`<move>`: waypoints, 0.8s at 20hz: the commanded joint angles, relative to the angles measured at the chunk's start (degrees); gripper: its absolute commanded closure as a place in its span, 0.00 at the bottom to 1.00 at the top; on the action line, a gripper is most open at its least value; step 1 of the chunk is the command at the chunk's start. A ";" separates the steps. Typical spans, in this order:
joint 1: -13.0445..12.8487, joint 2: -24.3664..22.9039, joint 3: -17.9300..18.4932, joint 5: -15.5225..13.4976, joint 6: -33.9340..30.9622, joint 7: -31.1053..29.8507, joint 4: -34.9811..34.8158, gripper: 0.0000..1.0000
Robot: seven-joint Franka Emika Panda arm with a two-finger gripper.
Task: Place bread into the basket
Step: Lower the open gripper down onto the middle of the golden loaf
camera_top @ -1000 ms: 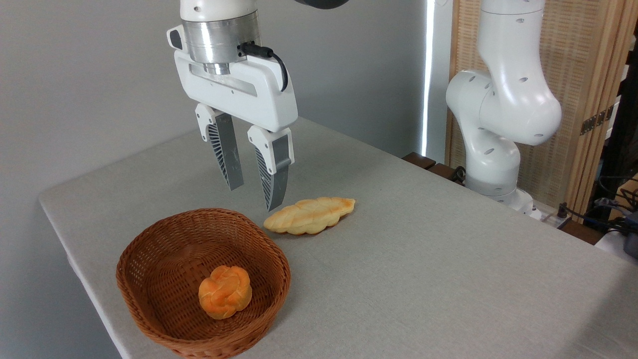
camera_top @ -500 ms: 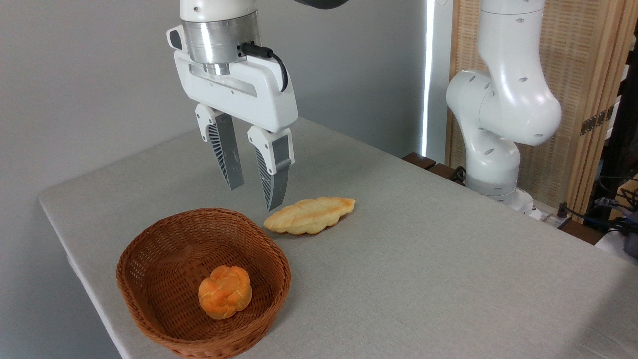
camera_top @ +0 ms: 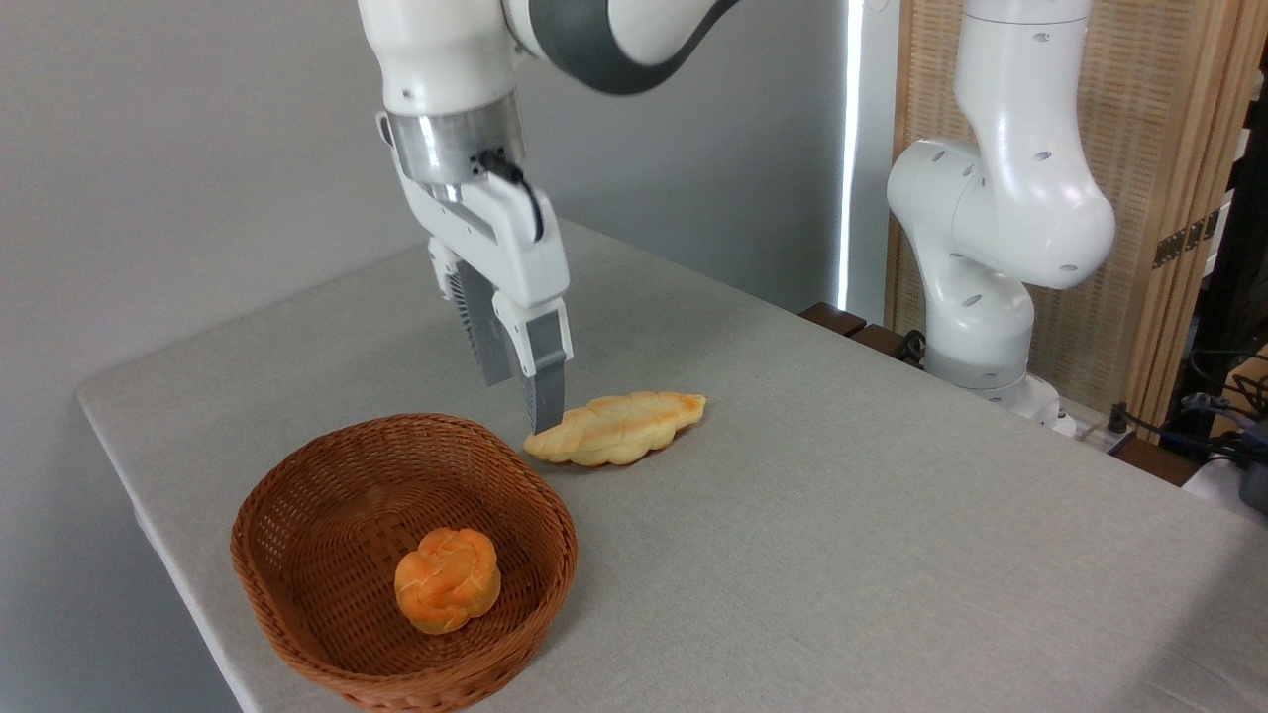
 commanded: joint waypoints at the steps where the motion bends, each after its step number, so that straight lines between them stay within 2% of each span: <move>1: -0.63 -2.35 -2.34 0.13 1.37 3.87 -3.89 0.00; 6: -0.63 -2.35 -6.30 0.13 1.37 3.35 -7.40 0.00; 9: -0.63 -2.35 -6.65 0.13 1.89 3.87 -10.03 0.00; 12: -0.54 -2.35 -6.65 0.13 6.97 3.79 -13.81 0.00; 16: -0.54 -2.09 -6.65 0.22 7.87 3.87 -14.35 0.00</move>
